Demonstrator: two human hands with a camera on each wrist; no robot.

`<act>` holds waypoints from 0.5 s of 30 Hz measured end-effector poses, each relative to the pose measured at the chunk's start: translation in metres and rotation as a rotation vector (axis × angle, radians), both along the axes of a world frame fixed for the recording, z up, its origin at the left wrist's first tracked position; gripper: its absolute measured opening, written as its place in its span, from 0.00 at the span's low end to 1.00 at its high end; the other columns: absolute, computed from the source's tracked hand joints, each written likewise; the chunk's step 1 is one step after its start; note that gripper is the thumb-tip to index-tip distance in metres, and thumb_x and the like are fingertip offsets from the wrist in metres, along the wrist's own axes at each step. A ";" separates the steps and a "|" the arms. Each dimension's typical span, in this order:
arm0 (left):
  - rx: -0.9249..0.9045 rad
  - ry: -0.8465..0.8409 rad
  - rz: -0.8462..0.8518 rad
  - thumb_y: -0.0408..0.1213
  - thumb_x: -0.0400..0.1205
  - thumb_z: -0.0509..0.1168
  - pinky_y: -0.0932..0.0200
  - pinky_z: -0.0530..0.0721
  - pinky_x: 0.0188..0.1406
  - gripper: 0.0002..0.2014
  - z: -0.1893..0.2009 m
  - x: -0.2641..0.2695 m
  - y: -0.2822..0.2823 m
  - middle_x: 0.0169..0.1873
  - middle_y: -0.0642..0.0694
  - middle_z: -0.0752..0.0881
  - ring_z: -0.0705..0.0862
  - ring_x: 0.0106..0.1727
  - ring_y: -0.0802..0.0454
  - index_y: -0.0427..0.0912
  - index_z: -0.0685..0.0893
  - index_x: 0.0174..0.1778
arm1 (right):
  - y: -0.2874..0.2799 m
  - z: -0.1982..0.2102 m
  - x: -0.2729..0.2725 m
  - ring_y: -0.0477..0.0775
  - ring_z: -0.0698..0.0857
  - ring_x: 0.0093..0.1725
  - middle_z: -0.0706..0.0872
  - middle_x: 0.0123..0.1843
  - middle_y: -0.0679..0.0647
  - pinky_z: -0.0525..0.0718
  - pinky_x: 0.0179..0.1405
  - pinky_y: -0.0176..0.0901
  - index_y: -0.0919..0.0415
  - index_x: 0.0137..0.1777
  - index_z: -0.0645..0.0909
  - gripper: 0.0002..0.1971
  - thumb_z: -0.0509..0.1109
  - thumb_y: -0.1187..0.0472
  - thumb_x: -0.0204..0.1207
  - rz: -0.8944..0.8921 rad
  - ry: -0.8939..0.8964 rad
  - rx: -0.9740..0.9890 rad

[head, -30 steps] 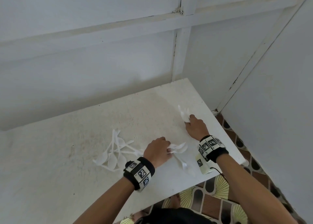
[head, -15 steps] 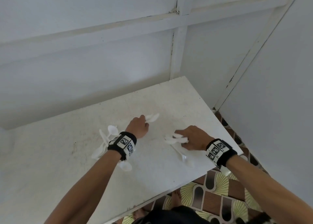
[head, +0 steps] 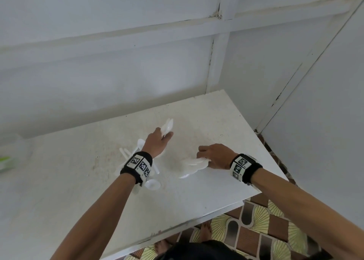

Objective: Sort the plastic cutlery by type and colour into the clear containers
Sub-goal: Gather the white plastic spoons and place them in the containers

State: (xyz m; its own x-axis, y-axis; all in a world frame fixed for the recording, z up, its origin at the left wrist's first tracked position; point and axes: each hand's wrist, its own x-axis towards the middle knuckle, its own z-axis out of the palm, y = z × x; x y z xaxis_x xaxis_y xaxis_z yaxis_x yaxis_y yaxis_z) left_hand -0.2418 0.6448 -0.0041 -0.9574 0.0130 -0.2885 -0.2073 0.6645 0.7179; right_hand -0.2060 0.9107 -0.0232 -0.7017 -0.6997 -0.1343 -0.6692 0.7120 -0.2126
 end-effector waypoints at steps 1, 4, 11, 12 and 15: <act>0.037 -0.011 0.040 0.59 0.84 0.65 0.46 0.85 0.40 0.26 0.000 0.001 -0.003 0.34 0.43 0.84 0.83 0.34 0.42 0.34 0.78 0.48 | -0.001 -0.003 -0.001 0.60 0.83 0.31 0.83 0.48 0.51 0.68 0.26 0.42 0.57 0.52 0.83 0.12 0.80 0.61 0.70 -0.006 0.018 -0.017; 0.102 0.003 0.106 0.59 0.81 0.70 0.58 0.84 0.29 0.26 0.002 0.008 -0.012 0.21 0.45 0.82 0.81 0.20 0.50 0.36 0.79 0.34 | -0.009 -0.005 -0.004 0.58 0.82 0.39 0.80 0.50 0.54 0.70 0.28 0.43 0.60 0.52 0.78 0.13 0.75 0.55 0.75 -0.066 0.069 -0.055; 0.235 0.070 0.257 0.49 0.73 0.82 0.59 0.77 0.25 0.22 0.009 0.025 -0.041 0.23 0.47 0.78 0.77 0.23 0.51 0.40 0.76 0.33 | -0.038 0.003 -0.010 0.52 0.72 0.34 0.75 0.36 0.48 0.71 0.36 0.49 0.57 0.60 0.68 0.06 0.59 0.57 0.88 -0.278 -0.167 -0.134; 0.233 0.061 0.262 0.49 0.72 0.82 0.58 0.78 0.28 0.23 0.009 0.029 -0.047 0.23 0.46 0.79 0.78 0.23 0.50 0.40 0.76 0.32 | -0.041 0.000 -0.013 0.51 0.72 0.31 0.73 0.34 0.45 0.72 0.35 0.49 0.56 0.61 0.67 0.07 0.60 0.57 0.88 -0.325 -0.195 -0.189; 0.237 0.027 0.292 0.50 0.72 0.81 0.57 0.80 0.31 0.21 0.012 0.040 -0.066 0.21 0.46 0.81 0.79 0.22 0.52 0.38 0.81 0.30 | -0.057 0.003 -0.019 0.58 0.81 0.34 0.82 0.37 0.53 0.77 0.33 0.47 0.62 0.62 0.74 0.11 0.66 0.66 0.81 -0.435 -0.305 -0.376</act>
